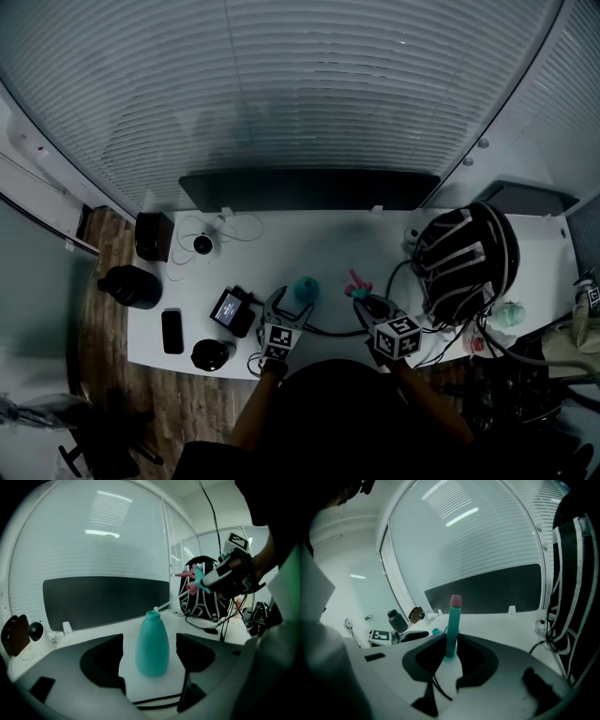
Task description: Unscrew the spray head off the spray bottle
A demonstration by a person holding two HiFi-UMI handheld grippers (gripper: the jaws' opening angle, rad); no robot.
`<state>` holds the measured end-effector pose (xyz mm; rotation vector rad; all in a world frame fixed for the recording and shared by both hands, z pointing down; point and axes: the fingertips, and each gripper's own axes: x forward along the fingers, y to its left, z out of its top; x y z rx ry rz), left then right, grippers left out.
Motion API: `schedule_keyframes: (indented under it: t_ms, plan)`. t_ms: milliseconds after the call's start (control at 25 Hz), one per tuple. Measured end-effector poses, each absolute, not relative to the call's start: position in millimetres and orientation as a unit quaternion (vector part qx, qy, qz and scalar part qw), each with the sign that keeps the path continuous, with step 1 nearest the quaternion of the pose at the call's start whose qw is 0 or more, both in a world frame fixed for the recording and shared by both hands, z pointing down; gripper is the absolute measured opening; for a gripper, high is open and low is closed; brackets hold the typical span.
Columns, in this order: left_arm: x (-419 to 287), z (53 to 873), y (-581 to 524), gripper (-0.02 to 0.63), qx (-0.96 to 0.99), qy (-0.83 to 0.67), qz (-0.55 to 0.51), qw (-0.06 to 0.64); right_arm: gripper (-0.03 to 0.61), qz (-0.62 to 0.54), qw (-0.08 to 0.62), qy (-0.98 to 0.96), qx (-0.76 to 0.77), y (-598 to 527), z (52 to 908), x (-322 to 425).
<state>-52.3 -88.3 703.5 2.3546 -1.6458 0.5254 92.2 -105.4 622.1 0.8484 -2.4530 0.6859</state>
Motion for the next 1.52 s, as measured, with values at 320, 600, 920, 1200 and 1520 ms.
schedule_keyframes:
  t_ms: [320, 600, 920, 1200, 1520]
  plan:
    - [-54.8, 624.3, -38.8, 0.353, 0.821, -0.561, 0.068, 0.076, 0.075, 0.27, 0.09, -0.931, 0.23, -74.2, 595.5, 80.9]
    - [-54.4, 607.7, 1.8, 0.215, 0.822, -0.563, 0.068, 0.056, 0.075, 0.255, 0.064, -0.949, 0.175, -38.1, 589.3, 72.9]
    - [-33.1, 599.8, 20.2, 0.005, 0.845, -0.53, 0.049, 0.056, 0.074, 0.24, 0.062, -0.956, 0.155, -14.8, 585.2, 68.1]
    - [-39.3, 600.2, 29.9, 0.005, 0.839, -0.539, 0.048, 0.061, 0.074, 0.218, 0.071, -0.961, 0.154, -7.7, 579.6, 60.1]
    - [-40.1, 607.4, 34.5, 0.005, 0.843, -0.532, 0.063, 0.056, 0.074, 0.199, 0.076, -0.965, 0.155, -2.5, 574.5, 57.5]
